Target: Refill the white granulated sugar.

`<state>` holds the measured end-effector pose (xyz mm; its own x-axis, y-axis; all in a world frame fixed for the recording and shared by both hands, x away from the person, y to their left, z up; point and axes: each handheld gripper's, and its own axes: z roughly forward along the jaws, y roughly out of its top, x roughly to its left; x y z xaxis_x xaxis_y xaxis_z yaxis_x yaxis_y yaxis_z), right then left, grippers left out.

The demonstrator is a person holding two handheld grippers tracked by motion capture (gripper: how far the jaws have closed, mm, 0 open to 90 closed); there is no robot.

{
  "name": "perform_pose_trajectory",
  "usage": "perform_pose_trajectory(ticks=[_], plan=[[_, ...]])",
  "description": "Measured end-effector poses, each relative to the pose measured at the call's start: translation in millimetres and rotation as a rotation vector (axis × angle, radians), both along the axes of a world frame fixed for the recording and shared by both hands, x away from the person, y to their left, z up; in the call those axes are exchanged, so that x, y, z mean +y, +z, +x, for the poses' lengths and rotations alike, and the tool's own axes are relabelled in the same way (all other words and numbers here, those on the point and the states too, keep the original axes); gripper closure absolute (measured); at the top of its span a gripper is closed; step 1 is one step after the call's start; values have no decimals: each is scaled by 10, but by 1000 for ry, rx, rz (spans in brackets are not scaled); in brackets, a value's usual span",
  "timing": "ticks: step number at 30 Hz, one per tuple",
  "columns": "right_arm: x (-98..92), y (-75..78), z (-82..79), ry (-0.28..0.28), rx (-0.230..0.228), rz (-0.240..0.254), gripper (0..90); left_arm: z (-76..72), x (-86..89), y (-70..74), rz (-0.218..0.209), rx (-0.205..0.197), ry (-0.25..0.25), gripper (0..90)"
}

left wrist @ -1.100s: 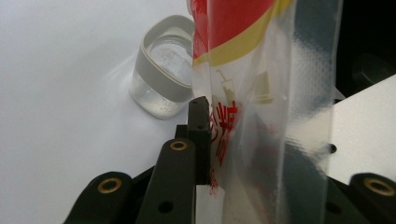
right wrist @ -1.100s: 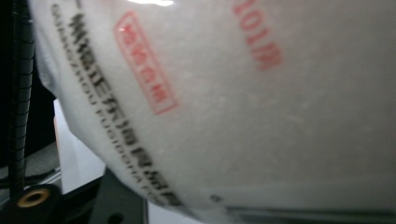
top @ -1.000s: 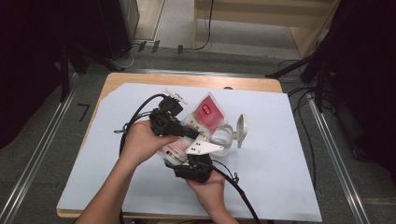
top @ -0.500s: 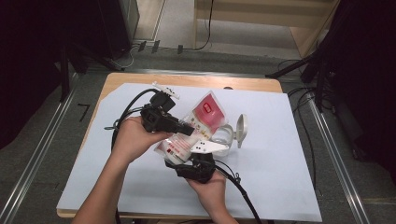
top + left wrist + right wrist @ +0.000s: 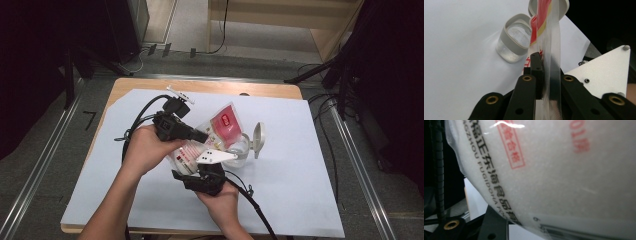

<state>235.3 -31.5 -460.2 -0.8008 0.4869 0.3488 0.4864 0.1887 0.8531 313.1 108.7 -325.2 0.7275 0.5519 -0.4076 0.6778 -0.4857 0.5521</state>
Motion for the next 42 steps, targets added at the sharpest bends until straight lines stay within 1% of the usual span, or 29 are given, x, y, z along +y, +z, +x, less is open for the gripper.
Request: perform_pose_trajectory(ticks=[1, 2, 3, 5, 6, 8, 9, 10, 11, 13, 15, 16, 17, 18, 21, 22, 23, 24, 25, 28, 30, 32, 34, 35, 36, 37, 38, 40, 42], plan=[[-7, -1, 17, 10, 14, 15, 591, 0, 3, 0, -2, 2, 2, 871], [-10, -3, 21, 12, 16, 18, 593, 5, 14, 2, 2, -9, -7, 863], [-18, -6, 27, 16, 22, 30, 596, 6, 27, 6, 9, -16, -29, 853], [-39, -8, 29, 34, 43, 73, 600, 12, 53, 14, -5, -26, -55, 827], [-47, -1, 23, 32, 46, 76, 602, 11, 68, 28, 0, -35, -69, 822], [-62, 1, 19, 41, 54, 97, 604, 8, 91, 49, -8, -33, -78, 812], [-75, 2, 21, 52, 62, 109, 605, 12, 105, 61, -3, -33, -86, 807], [-84, 6, 22, 54, 67, 119, 606, 13, 109, 64, -4, -39, -81, 815], [-90, 14, 20, 54, 66, 119, 606, 9, 101, 63, -4, -47, -71, 831], [-81, 36, 16, 47, 56, 97, 602, 2, 74, 61, -1, -56, -52, 889], [-43, 75, 10, 26, 10, 17, 591, -14, 18, 65, 11, -62, -44, 900], [-27, 84, 8, 21, -2, -7, 586, -18, -4, 67, 15, -64, -38, 900], [-20, 84, 8, 16, -9, -16, 587, -30, -25, 77, 26, -63, -28, 900], [-20, 81, 9, 11, -7, -12, 585, -32, -31, 81, 29, -65, -28, 900], [-13, 84, 9, 0, -8, -6, 562, -30, -47, 73, 13, -48, 4, 900], [-7, 82, 15, -4, -3, -4, 555, -24, -56, 60, 12, -39, 25, 900], [-2, 77, 28, -10, 9, -4, 558, -22, -61, 53, 7, -33, 30, 900], [0, 76, 30, -11, 13, -6, 566, -10, -65, 44, 19, -32, 29, 900], [1, 69, 39, -11, 21, -9, 587, -9, -71, 38, 17, -28, 32, 900], [-6, 66, 30, -4, 40, 3, 614, -3, -76, 38, 12, -32, 17, 900], [-21, 84, 23, 14, 54, 30, 618, 4, -74, 60, 14, -41, -8, 898], [-23, 101, 12, 23, 68, 60, 620, 10, -75, 87, 11, -50, -46, 886], [-31, 123, 5, 31, 77, 87, 621, 35, -75, 109, 17, -44, -66, 869], [-35, 128, 6, 36, 78, 93, 622, 45, -78, 116, 12, -42, -73, 865], [-39, 137, 5, 37, 85, 97, 622, 63, -80, 123, 16, -41, -81, 860], [-45, 143, 11, 39, 84, 99, 622, 89, -84, 143, 24, -29, -98, 858], [-49, 162, 16, 40, 87, 94, 621, 112, -93, 148, 21, -28, -99, 863], [-52, 192, 28, 31, 73, 82, 614, 154, -110, 174, 32, -12, -107, 884], [-50, 215, 46, 25, 71, 81, 609, 182, -140, 202, 47, -12, -102, 900]])
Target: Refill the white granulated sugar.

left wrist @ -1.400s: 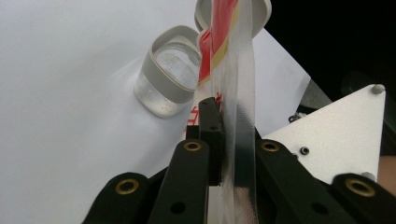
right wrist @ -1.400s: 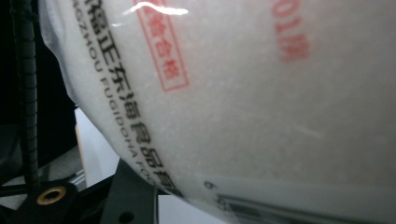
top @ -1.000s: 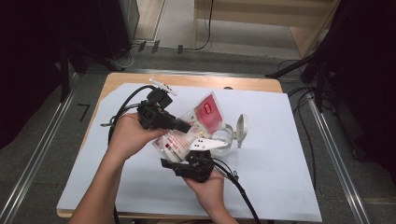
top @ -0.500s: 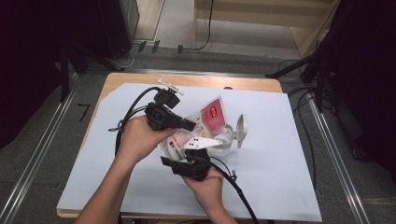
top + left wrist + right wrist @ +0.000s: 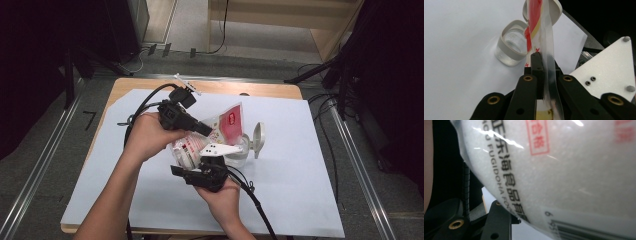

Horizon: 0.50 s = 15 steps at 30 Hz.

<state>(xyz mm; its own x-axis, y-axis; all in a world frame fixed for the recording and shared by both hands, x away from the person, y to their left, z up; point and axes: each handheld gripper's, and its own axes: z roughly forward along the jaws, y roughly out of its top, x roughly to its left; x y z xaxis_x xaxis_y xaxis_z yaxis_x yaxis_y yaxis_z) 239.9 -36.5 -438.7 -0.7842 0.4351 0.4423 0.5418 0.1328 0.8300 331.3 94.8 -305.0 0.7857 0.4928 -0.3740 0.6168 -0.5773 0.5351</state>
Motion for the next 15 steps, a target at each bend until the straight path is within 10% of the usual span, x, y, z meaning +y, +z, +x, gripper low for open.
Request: perform_pose_trajectory(ticks=[15], plan=[[183, 46, 155, -62, 25, 12, 594, 198, 45, 8, -11, 5, -45, 890]])
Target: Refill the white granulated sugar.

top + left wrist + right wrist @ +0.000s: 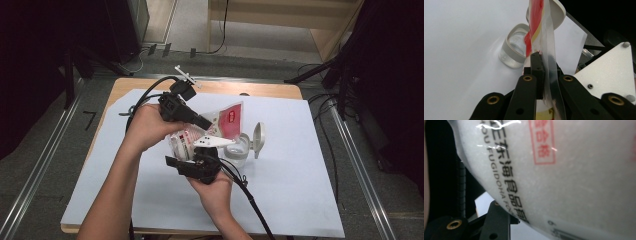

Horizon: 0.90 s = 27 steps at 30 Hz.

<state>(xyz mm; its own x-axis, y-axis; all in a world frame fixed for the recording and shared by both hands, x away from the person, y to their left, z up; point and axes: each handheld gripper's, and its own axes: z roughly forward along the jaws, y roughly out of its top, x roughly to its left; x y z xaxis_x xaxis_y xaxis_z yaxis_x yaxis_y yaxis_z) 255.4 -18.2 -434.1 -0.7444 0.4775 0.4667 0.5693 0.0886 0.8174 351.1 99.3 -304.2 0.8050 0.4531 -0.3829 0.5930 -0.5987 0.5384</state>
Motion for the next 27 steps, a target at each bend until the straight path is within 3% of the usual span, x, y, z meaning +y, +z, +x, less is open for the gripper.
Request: perform_pose_trajectory(ticks=[6, 11, 18, 22, 24, 25, 27], plan=[[2, 17, 24, -20, 6, 18, 592, -27, -53, 15, -25, -23, 21, 884], [-26, 41, 14, -34, 37, 70, 606, -43, -88, 38, -42, -47, 25, 870], [-40, 59, -3, -29, 28, 50, 605, -46, -87, 27, -46, -52, 29, 877], [-50, 43, 2, -34, 34, 46, 616, -43, -97, 7, -38, -51, 37, 882], [-57, 33, 14, -30, 46, 53, 619, -42, -100, -4, -28, -65, 45, 880], [-58, 31, 17, -29, 48, 53, 619, -45, -97, 0, -6, -92, 47, 880], [-63, 31, 21, -30, 51, 55, 620, -50, -94, -4, -7, -102, 52, 883]])
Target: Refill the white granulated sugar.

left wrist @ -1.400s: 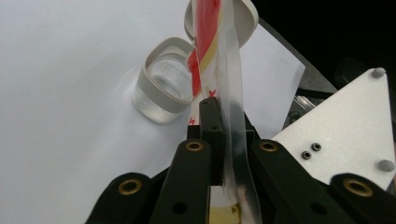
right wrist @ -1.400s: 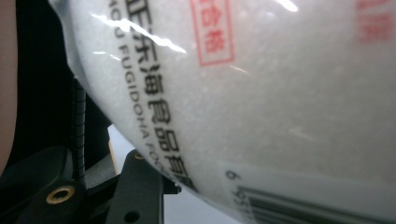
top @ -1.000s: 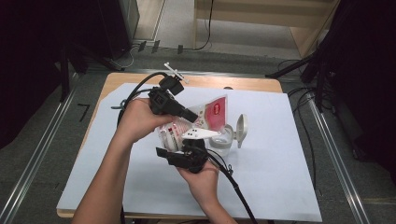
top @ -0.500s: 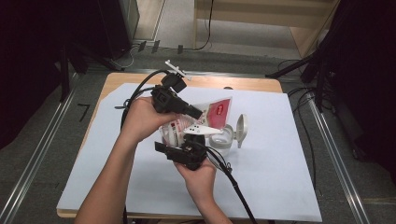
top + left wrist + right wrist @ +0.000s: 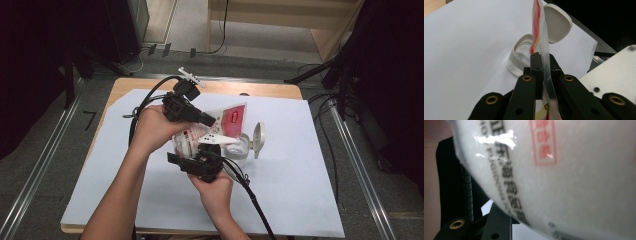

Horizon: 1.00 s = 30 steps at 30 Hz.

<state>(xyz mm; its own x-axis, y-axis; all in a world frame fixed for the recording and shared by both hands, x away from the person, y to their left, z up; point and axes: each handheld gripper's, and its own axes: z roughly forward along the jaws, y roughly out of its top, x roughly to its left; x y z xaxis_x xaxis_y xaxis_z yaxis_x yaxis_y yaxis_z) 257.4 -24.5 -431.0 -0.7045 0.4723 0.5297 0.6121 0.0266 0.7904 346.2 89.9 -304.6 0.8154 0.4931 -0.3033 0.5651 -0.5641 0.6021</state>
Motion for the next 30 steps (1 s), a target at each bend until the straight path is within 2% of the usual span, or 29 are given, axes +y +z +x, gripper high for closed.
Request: perform_pose_trajectory(ticks=[5, 7, 9, 14, 19, 21, 23, 30], plan=[[1, 15, -19, 1, -17, -8, 621, 1, 27, 11, -33, 29, -5, 889], [0, 19, -24, 2, -19, -3, 621, -9, 20, 11, -38, 19, -16, 870], [0, 20, -25, 7, -16, 6, 622, 0, 15, 8, -44, 47, -2, 857], [-8, 35, -25, 9, -6, 37, 614, -6, -22, 17, -41, 31, 21, 864], [-6, 28, -32, -1, -24, 22, 602, -21, -63, 3, -42, 12, 22, 887], [-13, 29, -31, 0, -24, 19, 608, -20, -66, 5, -36, 4, 21, 885], [-20, 40, -36, -2, -21, 16, 616, -12, -65, -7, -55, 2, 18, 873], [-24, 47, -40, 0, -10, 21, 618, -7, -57, -7, -50, 3, 21, 874]])
